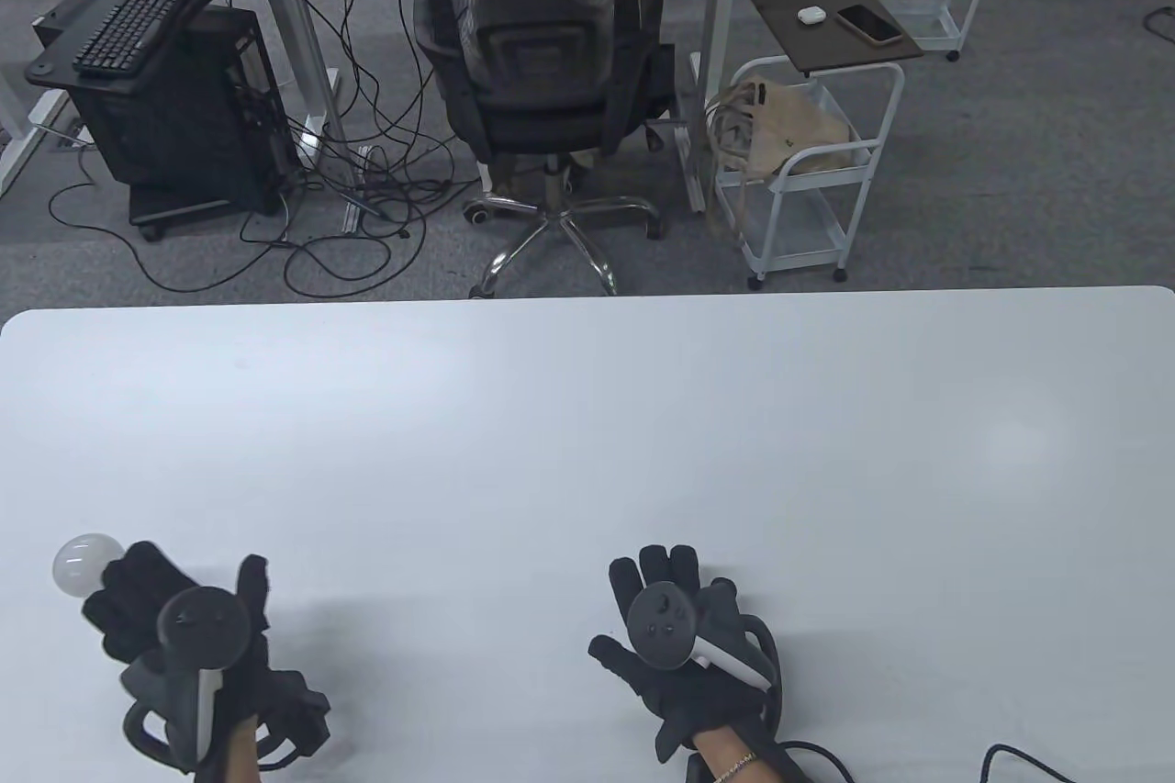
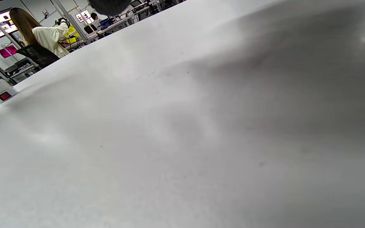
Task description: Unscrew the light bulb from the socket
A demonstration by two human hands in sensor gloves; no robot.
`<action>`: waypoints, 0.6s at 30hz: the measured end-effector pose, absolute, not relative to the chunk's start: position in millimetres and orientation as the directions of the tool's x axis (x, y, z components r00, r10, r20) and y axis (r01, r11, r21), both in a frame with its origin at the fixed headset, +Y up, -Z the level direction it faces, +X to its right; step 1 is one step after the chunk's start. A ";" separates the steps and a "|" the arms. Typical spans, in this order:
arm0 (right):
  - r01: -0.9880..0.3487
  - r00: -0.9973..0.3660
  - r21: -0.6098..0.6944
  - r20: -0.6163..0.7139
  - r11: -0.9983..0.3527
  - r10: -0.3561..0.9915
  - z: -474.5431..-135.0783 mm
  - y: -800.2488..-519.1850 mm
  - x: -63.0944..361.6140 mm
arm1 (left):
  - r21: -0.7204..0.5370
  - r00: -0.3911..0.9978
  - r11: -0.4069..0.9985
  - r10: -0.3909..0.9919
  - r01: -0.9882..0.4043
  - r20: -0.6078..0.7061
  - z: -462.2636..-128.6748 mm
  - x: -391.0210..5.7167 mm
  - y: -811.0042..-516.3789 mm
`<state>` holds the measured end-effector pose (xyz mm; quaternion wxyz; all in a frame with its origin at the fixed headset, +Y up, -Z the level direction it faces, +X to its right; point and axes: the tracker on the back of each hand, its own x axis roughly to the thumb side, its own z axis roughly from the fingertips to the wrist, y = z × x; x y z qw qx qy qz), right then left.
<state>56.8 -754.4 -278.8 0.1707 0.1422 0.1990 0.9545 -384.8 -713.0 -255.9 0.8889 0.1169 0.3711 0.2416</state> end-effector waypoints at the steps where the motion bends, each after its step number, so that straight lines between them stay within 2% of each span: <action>1: -0.273 -0.901 0.429 0.199 -0.861 0.385 -279.3 -754.6 57.5 | 0.416 0.543 0.821 0.570 -0.391 -0.617 -253.6 -399.5 -716.7; 6: -0.287 -0.899 0.434 0.185 -0.854 0.396 -281.1 -756.3 59.9 | 0.493 0.287 0.687 0.696 -0.534 -0.658 -248.6 -441.2 -740.8; 8: -0.289 -0.901 0.441 0.175 -0.850 0.397 -282.0 -757.4 61.0 | 0.495 0.228 0.667 0.696 -0.558 -0.681 -249.9 -451.3 -751.2; 18: -0.307 -0.901 0.458 0.141 -0.834 0.409 -286.7 -763.7 64.0 | 0.362 0.188 0.654 0.615 -0.664 -0.766 -274.3 -468.7 -786.8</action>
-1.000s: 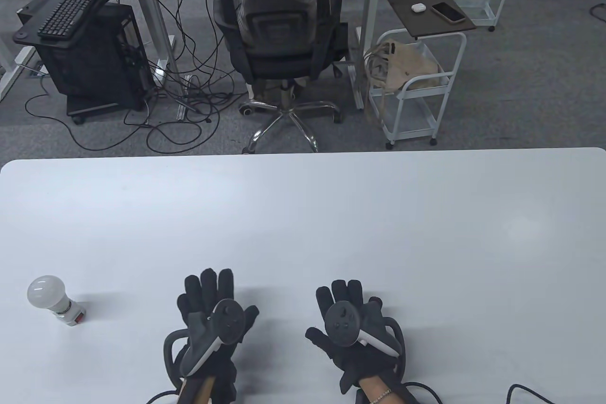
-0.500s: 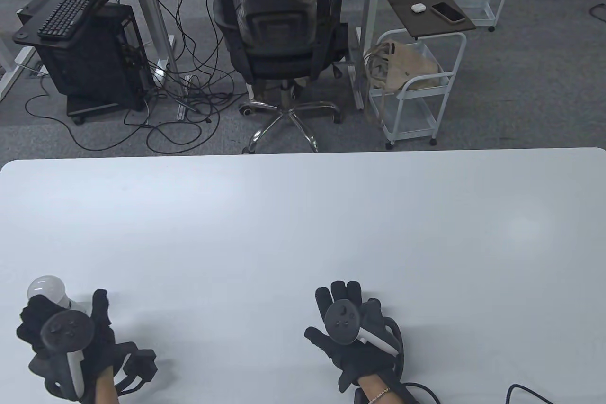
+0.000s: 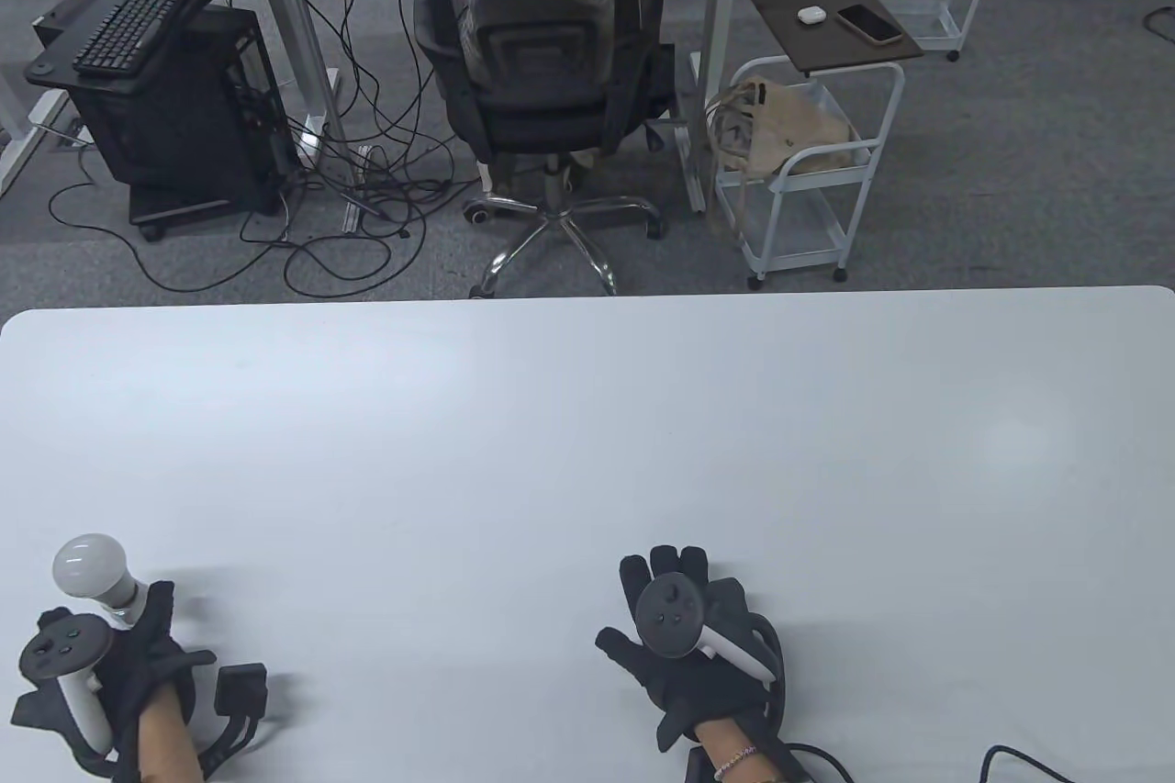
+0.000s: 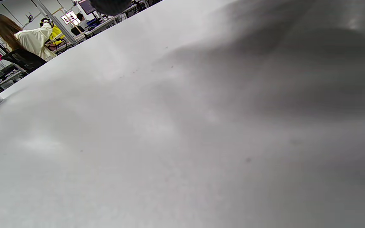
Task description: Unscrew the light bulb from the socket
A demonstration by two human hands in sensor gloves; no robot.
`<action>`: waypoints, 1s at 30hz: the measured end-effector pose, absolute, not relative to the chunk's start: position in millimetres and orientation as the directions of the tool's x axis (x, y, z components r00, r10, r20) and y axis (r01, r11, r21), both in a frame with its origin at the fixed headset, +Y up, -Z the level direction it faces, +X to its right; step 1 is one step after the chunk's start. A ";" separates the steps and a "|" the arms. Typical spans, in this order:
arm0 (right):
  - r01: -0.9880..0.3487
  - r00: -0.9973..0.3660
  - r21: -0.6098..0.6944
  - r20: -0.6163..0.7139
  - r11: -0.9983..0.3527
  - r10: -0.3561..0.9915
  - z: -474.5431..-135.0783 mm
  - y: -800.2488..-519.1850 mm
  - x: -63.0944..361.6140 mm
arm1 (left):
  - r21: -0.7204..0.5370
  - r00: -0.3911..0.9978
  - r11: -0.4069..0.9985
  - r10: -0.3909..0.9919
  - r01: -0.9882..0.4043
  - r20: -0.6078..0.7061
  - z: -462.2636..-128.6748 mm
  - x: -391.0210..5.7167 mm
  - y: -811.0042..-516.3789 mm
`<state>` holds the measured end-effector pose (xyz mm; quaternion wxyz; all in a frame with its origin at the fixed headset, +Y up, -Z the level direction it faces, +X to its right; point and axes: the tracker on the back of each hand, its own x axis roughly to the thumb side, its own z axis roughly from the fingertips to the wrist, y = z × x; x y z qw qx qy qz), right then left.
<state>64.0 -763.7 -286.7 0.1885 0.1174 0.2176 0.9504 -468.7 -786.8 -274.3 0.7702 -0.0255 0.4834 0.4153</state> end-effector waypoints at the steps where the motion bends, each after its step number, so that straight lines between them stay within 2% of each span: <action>1: -0.309 -0.901 0.460 0.138 -0.833 0.411 -287.0 -764.2 64.5 | 0.355 0.181 0.650 0.609 -0.672 -0.772 -275.8 -468.9 -788.3; 7: -0.330 -0.893 0.471 0.126 -0.818 0.433 -287.3 -765.6 66.1 | 0.301 0.147 0.623 0.564 -0.722 -0.813 -283.3 -469.4 -796.1; 13: -0.331 -0.893 0.480 0.121 -0.813 0.435 -286.4 -765.2 67.3 | 0.322 0.103 0.639 0.535 -0.699 -0.838 -289.2 -469.2 -796.7; 30: -0.386 -0.865 0.504 0.094 -0.773 0.493 -287.1 -766.5 67.9 | 0.391 0.064 0.636 0.571 -0.666 -0.819 -283.0 -469.9 -791.8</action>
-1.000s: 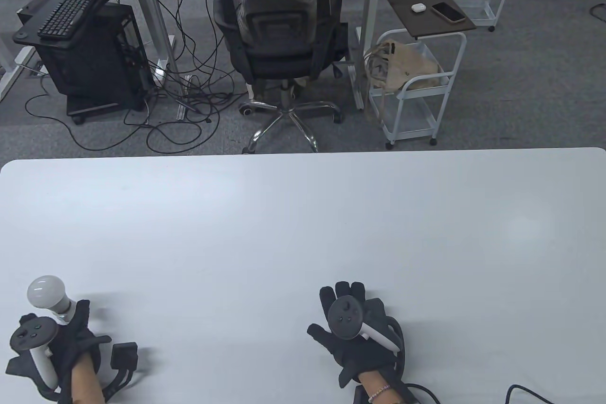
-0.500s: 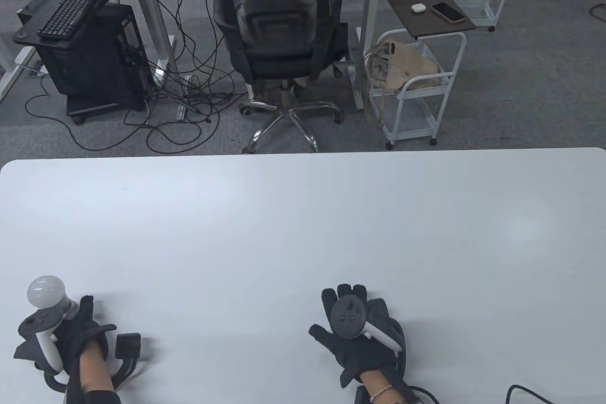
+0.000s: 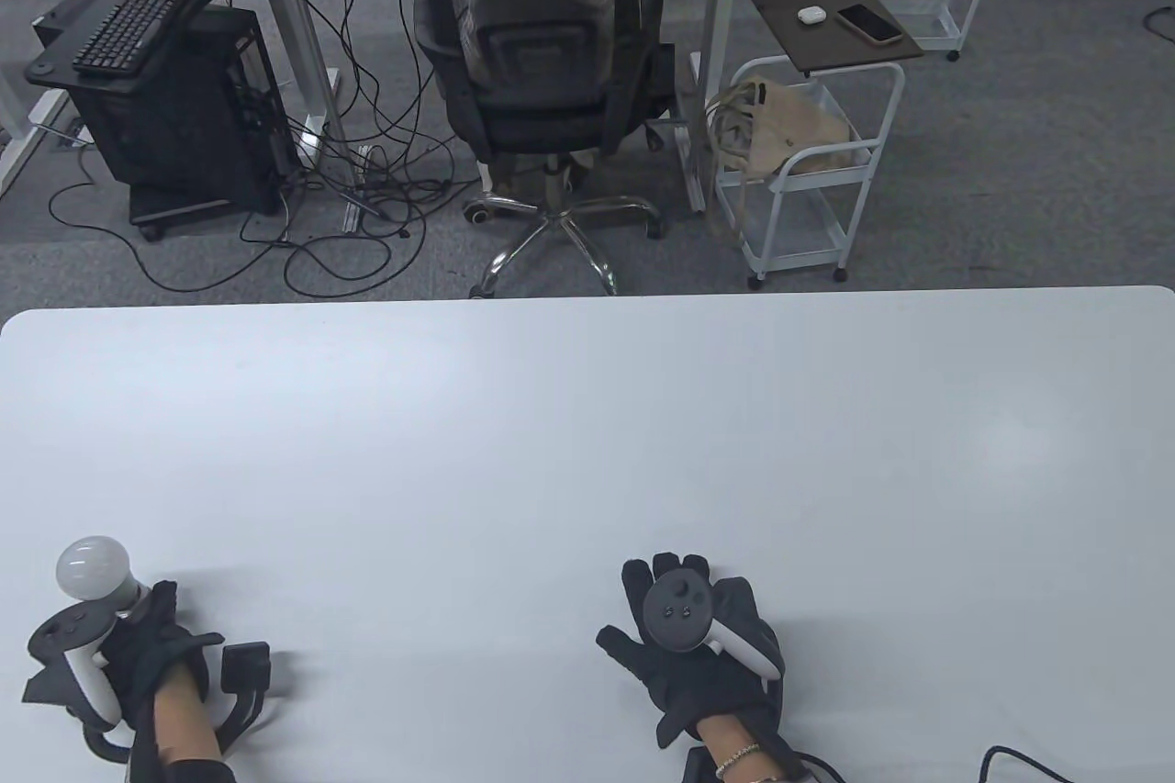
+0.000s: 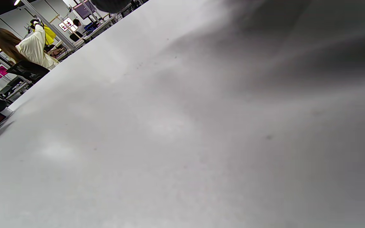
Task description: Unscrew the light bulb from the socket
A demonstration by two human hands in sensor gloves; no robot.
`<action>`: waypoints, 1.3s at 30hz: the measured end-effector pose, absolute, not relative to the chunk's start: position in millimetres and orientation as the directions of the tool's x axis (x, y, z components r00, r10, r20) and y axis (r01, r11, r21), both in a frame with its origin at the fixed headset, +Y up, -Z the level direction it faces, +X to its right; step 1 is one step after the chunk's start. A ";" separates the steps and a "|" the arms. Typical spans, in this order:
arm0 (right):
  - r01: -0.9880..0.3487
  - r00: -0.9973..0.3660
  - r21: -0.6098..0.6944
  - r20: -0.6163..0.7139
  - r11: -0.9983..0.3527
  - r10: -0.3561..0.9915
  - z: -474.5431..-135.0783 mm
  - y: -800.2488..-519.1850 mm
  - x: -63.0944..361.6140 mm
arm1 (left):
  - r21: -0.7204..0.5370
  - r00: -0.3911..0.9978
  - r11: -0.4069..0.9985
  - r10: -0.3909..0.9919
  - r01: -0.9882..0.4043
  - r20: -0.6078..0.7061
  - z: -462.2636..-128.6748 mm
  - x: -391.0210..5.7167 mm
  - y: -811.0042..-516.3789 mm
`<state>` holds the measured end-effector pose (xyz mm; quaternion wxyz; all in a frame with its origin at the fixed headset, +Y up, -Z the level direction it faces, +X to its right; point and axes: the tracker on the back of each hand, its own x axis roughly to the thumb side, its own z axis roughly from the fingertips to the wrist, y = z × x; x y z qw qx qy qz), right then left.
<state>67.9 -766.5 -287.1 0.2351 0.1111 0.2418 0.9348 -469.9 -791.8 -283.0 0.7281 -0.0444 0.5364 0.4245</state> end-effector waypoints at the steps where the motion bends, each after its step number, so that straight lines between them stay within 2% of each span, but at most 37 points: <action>1: -0.389 -0.863 0.505 0.094 -0.771 0.497 -287.2 -766.1 67.9 | 0.398 0.064 0.638 0.575 -0.660 -0.816 -282.0 -469.5 -791.0; 4: -0.414 -0.848 0.493 0.096 -0.765 0.521 -287.8 -762.0 68.7 | 0.431 0.084 0.665 0.595 -0.610 -0.800 -277.9 -465.1 -784.4; 8: -0.453 -0.824 0.474 0.102 -0.755 0.558 -288.2 -755.3 68.9 | 0.415 0.235 0.743 0.595 -0.526 -0.768 -279.0 -450.7 -770.6; 15: -0.495 -0.791 0.454 0.116 -0.740 0.600 -286.8 -745.6 70.0 | 0.353 0.427 0.766 0.608 -0.538 -0.670 -294.6 -396.0 -747.2; 24: -0.582 -0.728 0.407 0.124 -0.704 0.674 -283.6 -739.0 75.7 | 0.265 0.696 0.788 0.616 -0.556 -0.369 -306.2 -295.0 -709.0; 28: -0.694 -0.644 0.310 0.136 -0.650 0.753 -282.7 -733.4 83.8 | 0.227 0.781 0.814 0.578 -0.534 -0.237 -303.0 -250.3 -699.5; 33: -0.833 -0.472 0.230 0.178 -0.503 0.863 -282.7 -726.5 97.3 | 0.141 0.846 0.847 0.527 -0.513 -0.088 -296.1 -196.2 -698.7; 36: -0.883 -0.372 0.217 0.214 -0.415 0.903 -283.4 -721.2 104.9 | 0.088 0.880 0.877 0.475 -0.473 -0.004 -290.1 -172.4 -703.2; 39: -0.921 -0.247 0.241 0.245 -0.306 0.937 -282.3 -717.0 111.5 | 0.040 0.928 0.929 0.363 -0.367 0.085 -284.8 -151.8 -710.2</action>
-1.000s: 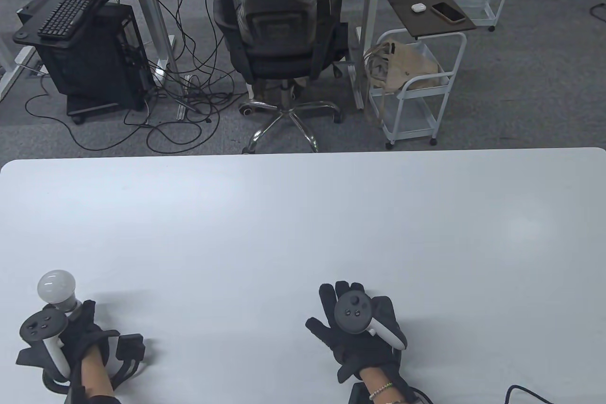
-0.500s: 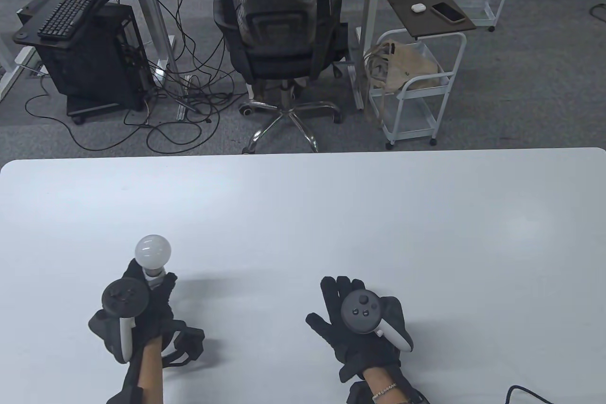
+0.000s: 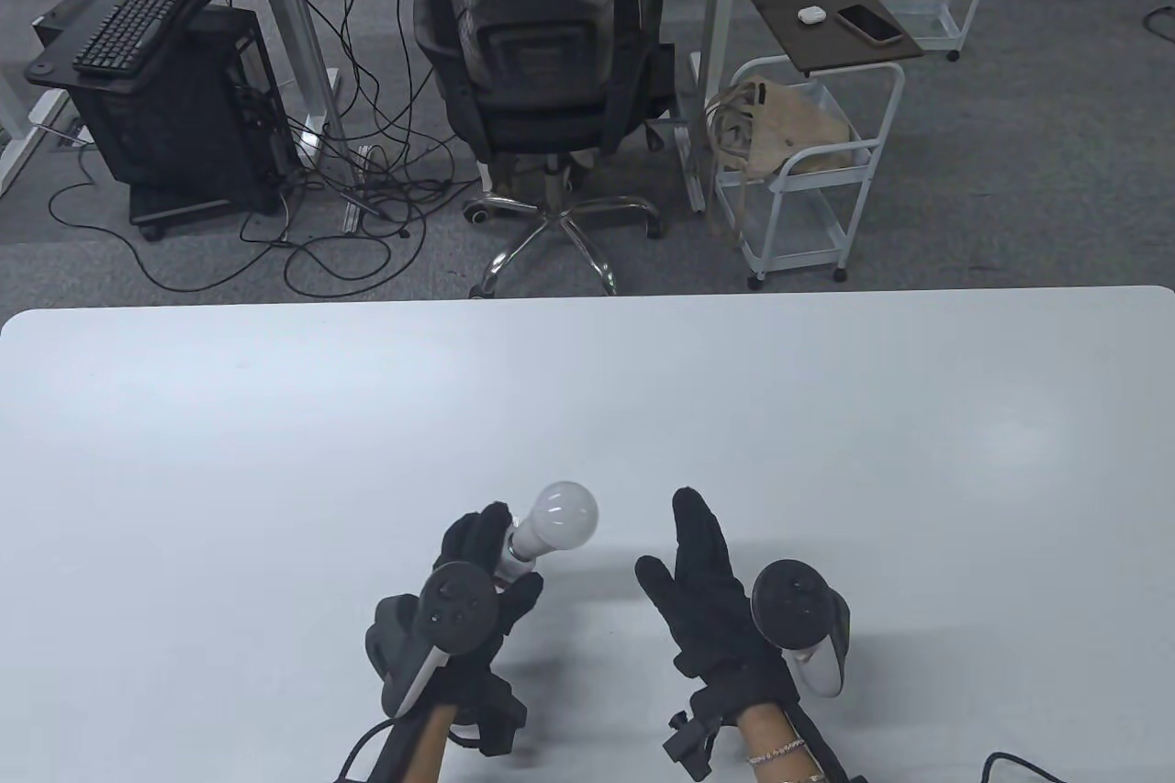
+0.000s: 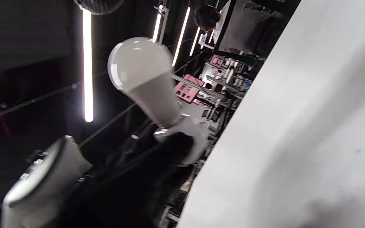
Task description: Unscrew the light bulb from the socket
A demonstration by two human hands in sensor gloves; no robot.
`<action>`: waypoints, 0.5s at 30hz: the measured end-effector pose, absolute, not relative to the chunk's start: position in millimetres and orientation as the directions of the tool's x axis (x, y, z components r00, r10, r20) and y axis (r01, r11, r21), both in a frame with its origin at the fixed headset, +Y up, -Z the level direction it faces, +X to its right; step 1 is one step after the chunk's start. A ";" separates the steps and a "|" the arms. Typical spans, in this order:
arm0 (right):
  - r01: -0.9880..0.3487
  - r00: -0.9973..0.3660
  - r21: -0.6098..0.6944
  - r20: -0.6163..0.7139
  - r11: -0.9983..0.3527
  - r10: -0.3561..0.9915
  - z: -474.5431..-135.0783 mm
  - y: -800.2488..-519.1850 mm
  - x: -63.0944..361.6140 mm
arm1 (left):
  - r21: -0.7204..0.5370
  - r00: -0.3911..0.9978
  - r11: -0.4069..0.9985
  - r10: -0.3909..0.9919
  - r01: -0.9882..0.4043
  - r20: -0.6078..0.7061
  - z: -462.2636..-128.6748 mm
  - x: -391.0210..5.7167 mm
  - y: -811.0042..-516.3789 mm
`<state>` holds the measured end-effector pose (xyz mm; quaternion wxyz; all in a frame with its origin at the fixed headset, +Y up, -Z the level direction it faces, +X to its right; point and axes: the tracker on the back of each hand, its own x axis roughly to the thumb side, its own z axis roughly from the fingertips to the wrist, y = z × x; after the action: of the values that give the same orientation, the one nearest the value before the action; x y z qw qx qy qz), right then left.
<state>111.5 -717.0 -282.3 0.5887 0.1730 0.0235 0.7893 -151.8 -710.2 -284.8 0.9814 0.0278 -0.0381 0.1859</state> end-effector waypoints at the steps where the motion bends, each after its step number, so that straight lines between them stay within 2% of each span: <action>1: -0.924 -0.226 0.250 0.250 -0.288 0.942 -282.0 -716.4 113.0 | 0.033 0.935 0.939 0.337 -0.342 0.107 -283.2 -147.7 -712.1; 3: -0.925 -0.218 0.256 0.246 -0.280 0.944 -281.9 -717.2 114.4 | -0.012 0.945 0.959 0.281 -0.283 0.169 -278.5 -139.1 -716.3; 6: -0.918 -0.268 0.243 0.206 -0.315 0.941 -283.9 -722.5 114.0 | -0.005 0.949 0.975 0.216 -0.220 0.228 -273.1 -129.1 -718.7; 11: -0.906 -0.326 0.224 0.170 -0.358 0.930 -285.4 -729.6 112.7 | -0.053 0.914 0.968 0.248 -0.244 0.322 -267.9 -118.6 -718.8; 14: -0.906 -0.362 0.181 0.139 -0.383 0.922 -285.6 -729.4 114.6 | -0.042 0.912 0.966 0.254 -0.254 0.322 -268.7 -119.5 -719.2; 15: -0.889 -0.396 0.203 0.111 -0.411 0.911 -285.8 -729.7 115.7 | -0.024 0.913 0.964 0.260 -0.266 0.315 -268.8 -121.1 -719.7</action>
<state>115.7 -729.7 -285.8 0.5397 0.1026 0.0552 0.8338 -121.1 -719.7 -268.8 0.9778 0.0097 -0.1599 0.1347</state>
